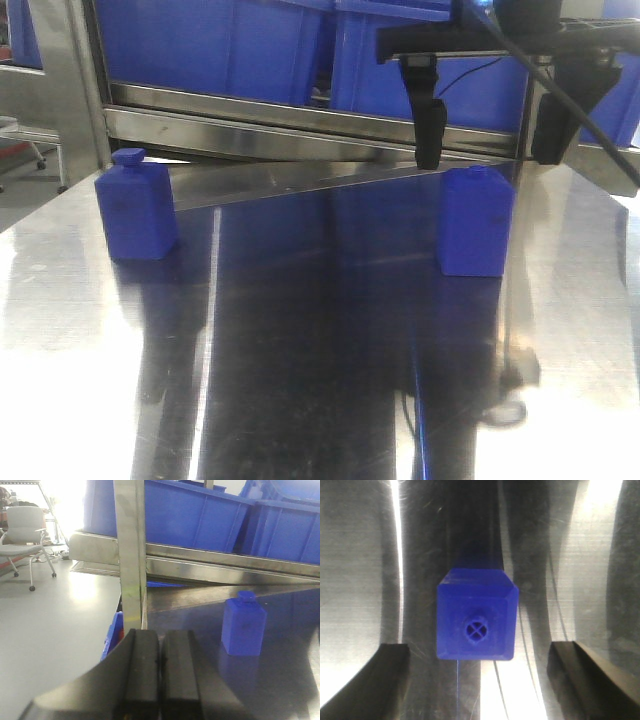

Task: Pick and sort blue part to right shelf
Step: 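Lower the open right gripper over the blue bottle nearer it, then close the right gripper around the blue bottle's body, then lift the blue bottle off the table with the right gripper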

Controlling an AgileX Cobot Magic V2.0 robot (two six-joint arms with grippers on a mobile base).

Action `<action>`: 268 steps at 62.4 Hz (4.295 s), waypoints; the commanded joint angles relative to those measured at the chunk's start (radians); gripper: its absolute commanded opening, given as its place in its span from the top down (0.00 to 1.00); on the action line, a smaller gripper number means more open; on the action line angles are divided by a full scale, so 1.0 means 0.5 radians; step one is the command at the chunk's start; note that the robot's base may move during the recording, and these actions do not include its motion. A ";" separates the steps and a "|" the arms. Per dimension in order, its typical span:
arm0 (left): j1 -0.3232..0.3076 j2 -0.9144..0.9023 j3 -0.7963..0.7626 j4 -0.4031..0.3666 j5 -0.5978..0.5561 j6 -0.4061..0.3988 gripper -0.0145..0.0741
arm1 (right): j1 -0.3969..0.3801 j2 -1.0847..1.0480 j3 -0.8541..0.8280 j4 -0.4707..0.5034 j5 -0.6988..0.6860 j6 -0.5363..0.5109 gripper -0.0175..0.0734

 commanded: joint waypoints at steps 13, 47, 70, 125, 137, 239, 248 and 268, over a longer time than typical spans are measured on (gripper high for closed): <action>-0.012 -0.039 0.045 -0.018 -0.165 0.000 0.70 | -0.012 -0.009 -0.071 -0.019 -0.046 0.005 0.12; -0.012 -0.039 0.045 -0.018 -0.165 0.000 0.70 | -0.073 0.059 -0.071 0.028 -0.139 0.066 0.12; -0.012 -0.039 0.045 -0.018 -0.165 0.000 0.70 | -0.069 0.063 -0.069 0.028 -0.193 0.066 0.12; -0.012 -0.039 0.045 -0.018 -0.165 0.000 0.70 | -0.033 0.126 -0.065 0.029 -0.203 0.028 0.12; -0.012 -0.039 0.045 -0.018 -0.165 0.000 0.70 | -0.036 0.126 -0.065 0.029 -0.203 0.028 0.12; -0.012 -0.039 0.045 -0.018 -0.165 0.000 0.70 | -0.709 -1.267 1.259 0.346 -1.401 -1.174 0.40; -0.012 -0.039 0.045 -0.018 -0.165 0.000 0.70 | -0.859 -1.594 1.562 0.346 -1.657 -1.174 0.40; -0.012 -0.039 0.045 -0.018 -0.165 0.000 0.70 | -0.913 -2.272 1.931 0.346 -1.778 -1.174 0.40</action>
